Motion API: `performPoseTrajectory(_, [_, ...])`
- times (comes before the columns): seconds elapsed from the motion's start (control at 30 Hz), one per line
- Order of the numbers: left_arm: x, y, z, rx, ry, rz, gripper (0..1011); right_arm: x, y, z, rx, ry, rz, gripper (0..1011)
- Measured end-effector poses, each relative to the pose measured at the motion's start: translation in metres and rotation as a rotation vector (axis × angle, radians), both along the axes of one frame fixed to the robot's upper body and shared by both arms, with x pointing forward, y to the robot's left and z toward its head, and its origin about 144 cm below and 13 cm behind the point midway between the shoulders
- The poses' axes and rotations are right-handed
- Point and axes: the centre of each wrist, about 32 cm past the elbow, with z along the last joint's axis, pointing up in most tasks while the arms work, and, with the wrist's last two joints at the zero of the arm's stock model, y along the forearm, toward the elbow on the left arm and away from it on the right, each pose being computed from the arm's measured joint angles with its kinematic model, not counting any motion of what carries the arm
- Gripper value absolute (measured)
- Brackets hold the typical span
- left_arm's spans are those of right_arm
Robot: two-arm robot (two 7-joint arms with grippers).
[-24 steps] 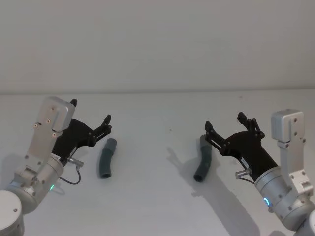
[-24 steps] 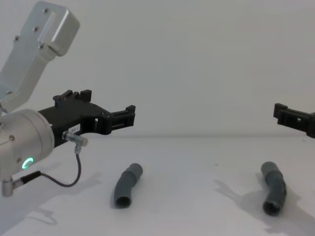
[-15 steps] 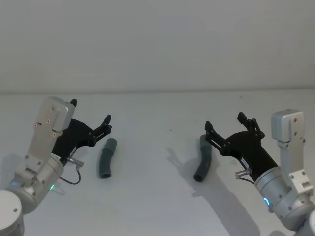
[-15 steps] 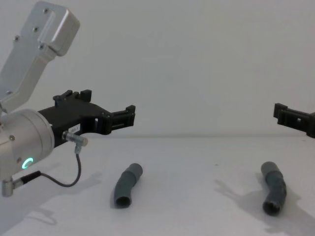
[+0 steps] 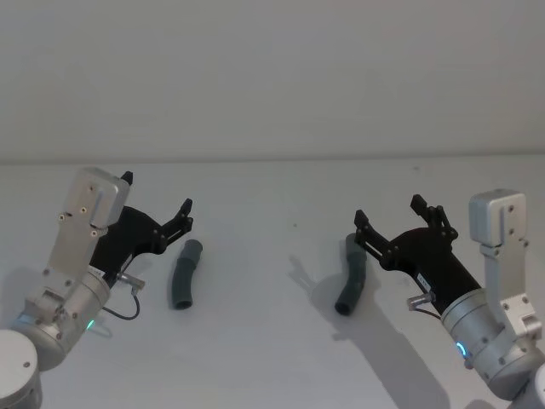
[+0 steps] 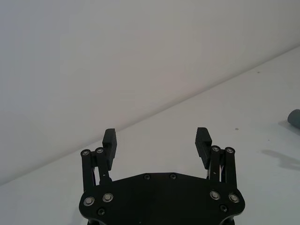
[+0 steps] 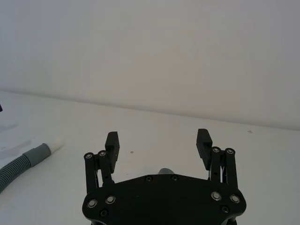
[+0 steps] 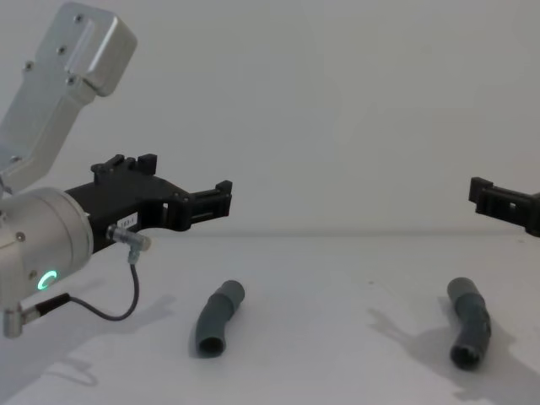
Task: Use both hands to pick up one end of the pipe from the table, align the ends, and insert them.
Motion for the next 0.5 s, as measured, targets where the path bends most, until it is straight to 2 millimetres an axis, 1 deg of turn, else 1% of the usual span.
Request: performPoseTrajectory(0.5, [0.0,0.0,0.0,0.0,0.0,0.0,1001,0.0,0.0,0.0,0.0,0.0,0.0,1002])
